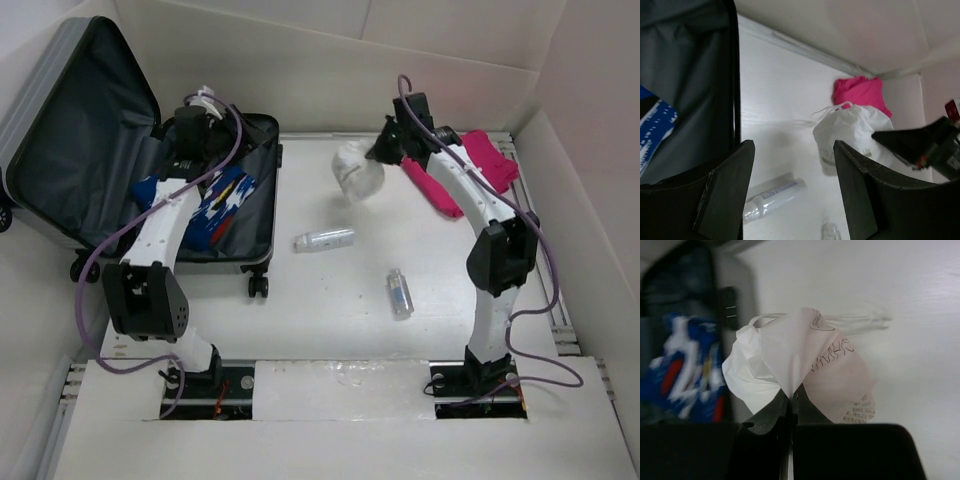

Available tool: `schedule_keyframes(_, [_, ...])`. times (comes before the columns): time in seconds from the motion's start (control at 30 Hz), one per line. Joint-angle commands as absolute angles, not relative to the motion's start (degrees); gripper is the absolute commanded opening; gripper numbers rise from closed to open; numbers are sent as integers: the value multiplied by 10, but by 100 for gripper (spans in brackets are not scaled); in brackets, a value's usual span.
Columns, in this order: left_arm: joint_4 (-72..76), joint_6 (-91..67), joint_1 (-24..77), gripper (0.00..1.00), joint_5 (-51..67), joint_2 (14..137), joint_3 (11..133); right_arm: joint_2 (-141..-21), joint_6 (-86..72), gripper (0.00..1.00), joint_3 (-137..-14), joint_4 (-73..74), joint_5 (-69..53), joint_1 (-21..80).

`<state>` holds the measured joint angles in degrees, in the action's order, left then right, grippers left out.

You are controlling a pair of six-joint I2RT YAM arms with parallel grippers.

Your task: Pack the luggage

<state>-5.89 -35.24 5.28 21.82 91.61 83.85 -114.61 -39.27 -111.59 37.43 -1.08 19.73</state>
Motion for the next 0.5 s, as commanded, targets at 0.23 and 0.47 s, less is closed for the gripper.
schedule_keyframes(0.23, [-87, -406, -3, 67, 72, 802, 907, -1310, -634, 76, -1395, 188, -213, 357])
schedule_keyframes(0.47, [-152, -367, -34, 62, 0, 771, 835, -1186, -599, 94, -1218, 147, -180, 317])
